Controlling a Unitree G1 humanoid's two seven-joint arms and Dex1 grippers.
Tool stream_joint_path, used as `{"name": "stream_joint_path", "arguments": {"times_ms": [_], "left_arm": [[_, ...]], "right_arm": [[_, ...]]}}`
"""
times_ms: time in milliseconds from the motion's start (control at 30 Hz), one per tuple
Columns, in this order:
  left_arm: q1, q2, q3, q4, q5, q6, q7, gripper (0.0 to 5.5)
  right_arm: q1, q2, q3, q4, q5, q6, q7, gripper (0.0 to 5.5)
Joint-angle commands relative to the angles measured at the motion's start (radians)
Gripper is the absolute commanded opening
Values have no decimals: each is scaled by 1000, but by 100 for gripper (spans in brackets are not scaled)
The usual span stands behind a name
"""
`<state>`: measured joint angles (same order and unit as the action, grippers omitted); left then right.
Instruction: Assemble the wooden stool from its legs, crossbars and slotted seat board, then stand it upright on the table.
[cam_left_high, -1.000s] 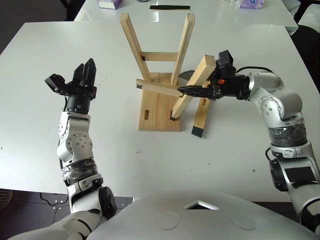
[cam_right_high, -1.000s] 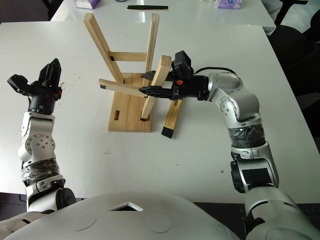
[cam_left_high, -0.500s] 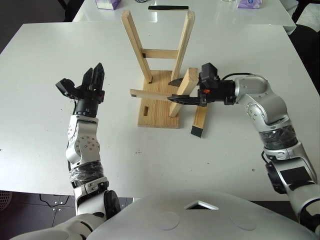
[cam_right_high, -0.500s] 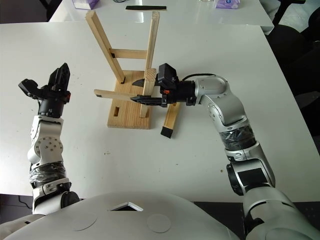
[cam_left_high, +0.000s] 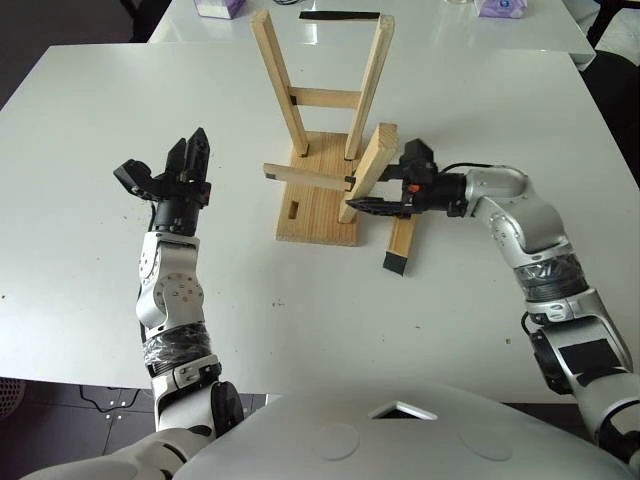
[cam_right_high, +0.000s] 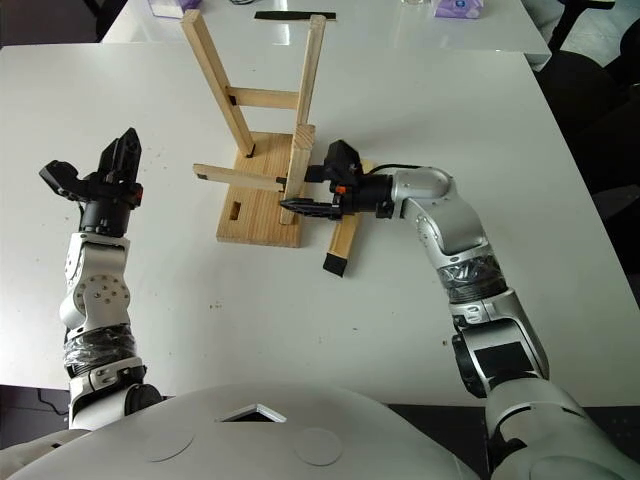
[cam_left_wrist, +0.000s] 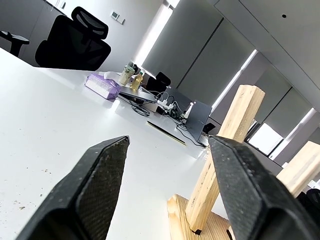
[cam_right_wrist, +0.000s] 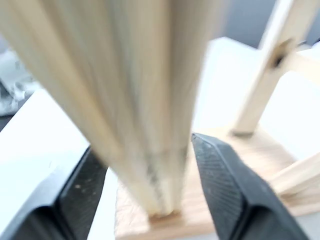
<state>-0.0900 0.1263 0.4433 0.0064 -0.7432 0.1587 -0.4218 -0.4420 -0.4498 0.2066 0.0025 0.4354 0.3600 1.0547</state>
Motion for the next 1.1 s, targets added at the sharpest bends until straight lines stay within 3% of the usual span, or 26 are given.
{"name": "stream_joint_path", "arguments": {"times_ms": [33, 267, 533, 733, 833, 967, 1100], "left_arm": [[24, 42, 39, 3, -11, 14, 10, 295], [53, 99, 106, 10, 3, 43, 82, 295], [17, 122, 223, -1, 58, 95, 431, 295], [43, 56, 203, -155, 91, 102, 592, 295], [77, 29, 224, -249, 76, 111, 649, 295], [163, -9, 241, -344, 79, 110, 687, 295], [207, -40, 215, -371, 124, 80, 697, 295]], "right_arm": [[84, -54, -56, -146, 11, 64, -57, 358], [319, -124, -80, -297, -115, 110, -239, 375], [546, 46, -93, -608, -167, 313, -632, 375], [586, 140, 0, -660, -288, 437, -846, 375], [600, 186, 22, -701, -274, 522, -882, 375], [582, 197, 38, -721, -270, 599, -892, 430], [563, 200, 58, -684, -281, 625, -890, 430]]}}
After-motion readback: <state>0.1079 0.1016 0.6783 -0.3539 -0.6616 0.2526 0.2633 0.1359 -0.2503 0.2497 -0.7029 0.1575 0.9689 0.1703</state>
